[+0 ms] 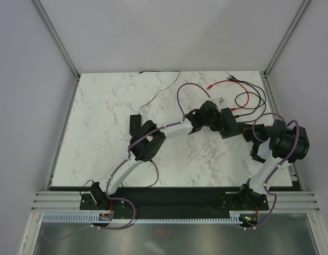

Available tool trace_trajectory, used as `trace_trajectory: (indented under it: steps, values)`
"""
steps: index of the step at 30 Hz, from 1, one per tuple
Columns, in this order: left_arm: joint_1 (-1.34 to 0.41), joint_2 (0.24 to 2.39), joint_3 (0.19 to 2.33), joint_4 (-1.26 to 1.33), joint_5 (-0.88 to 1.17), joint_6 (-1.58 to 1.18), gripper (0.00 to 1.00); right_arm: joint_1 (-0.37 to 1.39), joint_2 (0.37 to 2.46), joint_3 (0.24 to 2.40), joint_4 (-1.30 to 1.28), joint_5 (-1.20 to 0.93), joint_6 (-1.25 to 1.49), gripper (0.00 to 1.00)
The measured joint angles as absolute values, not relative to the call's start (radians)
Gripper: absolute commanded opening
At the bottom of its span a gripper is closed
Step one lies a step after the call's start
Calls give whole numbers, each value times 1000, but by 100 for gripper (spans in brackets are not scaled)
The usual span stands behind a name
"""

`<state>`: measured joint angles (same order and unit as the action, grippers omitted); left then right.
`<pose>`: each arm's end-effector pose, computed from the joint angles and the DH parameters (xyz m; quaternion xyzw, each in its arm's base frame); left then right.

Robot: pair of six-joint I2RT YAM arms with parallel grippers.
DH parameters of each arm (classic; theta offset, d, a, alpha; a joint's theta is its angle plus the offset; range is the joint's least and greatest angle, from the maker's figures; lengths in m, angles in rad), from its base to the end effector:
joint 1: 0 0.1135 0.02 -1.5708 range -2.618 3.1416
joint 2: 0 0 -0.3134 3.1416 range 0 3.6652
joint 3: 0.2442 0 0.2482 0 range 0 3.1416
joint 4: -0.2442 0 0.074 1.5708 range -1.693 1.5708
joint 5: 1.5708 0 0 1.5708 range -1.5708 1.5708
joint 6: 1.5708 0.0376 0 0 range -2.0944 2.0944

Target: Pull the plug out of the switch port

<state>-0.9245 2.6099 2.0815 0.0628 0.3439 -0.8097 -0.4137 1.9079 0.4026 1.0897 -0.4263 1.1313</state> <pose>0.3670 -0.5075 0.1537 0.1378 0.8321 -0.4885 0.2236 0.2794 -0.1057 0.1292 0.4888 0.6670 0.3533 0.4374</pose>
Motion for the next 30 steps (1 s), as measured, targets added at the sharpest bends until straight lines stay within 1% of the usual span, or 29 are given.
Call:
trace_trajectory:
  steps: [2, 3, 11, 20, 23, 26, 29, 30]
  values:
    - [-920, 2584, 2042, 60, 336, -849, 7, -412, 1943, 399, 1151, -423, 1165, 0]
    - [-918, 2576, 2032, 54, 331, -863, 3, -409, 1962, 393, 1187, -412, 1185, 0]
    - [-918, 2566, 2028, 17, 315, -944, 2, -410, 2017, 326, 1370, -326, 1310, 0]
    - [-920, 2563, 2028, 9, 309, -949, 2, -451, 2000, 319, 1359, -321, 1315, 0]
    - [-922, 2562, 2028, 10, 305, -941, 3, -474, 1903, 314, 1264, -322, 1258, 0]
    - [-925, 2554, 2006, 33, 305, -925, 5, -479, 1716, 319, 1092, -320, 1177, 0]
    - [-928, 2516, 1938, 67, 304, -893, 15, -478, 1470, 347, 862, -308, 1066, 0]
    - [-929, 2499, 1914, 73, 302, -881, 16, -477, 1399, 360, 805, -305, 1035, 0]
